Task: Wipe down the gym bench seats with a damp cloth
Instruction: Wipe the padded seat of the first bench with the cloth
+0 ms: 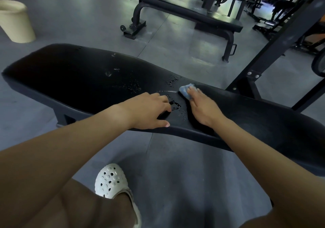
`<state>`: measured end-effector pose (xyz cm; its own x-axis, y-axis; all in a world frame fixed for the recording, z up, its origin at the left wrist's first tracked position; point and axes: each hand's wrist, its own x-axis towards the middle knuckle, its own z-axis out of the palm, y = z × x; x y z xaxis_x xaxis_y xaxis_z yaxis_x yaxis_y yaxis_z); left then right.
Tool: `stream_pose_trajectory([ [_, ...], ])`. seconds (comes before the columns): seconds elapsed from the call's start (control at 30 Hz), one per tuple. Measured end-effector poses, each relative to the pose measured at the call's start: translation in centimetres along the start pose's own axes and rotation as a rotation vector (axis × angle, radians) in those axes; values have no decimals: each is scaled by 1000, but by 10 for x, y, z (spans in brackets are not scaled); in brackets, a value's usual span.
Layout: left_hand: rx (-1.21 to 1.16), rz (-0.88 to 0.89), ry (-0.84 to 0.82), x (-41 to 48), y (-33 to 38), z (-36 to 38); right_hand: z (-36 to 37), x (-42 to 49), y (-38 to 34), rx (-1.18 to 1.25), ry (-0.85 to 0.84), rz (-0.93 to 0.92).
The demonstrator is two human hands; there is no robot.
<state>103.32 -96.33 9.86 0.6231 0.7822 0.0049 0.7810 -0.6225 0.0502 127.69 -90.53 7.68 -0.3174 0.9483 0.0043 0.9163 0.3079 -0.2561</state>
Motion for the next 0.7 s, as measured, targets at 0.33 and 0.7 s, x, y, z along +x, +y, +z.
stream_pose_trajectory([
  [0.33, 76, -130, 11, -19, -13, -12, -9, -22, -28, 89, -45, -220],
  [0.7, 5, -147, -70, -20, -11, -20, 1, -28, -48, 29, 12, -279],
])
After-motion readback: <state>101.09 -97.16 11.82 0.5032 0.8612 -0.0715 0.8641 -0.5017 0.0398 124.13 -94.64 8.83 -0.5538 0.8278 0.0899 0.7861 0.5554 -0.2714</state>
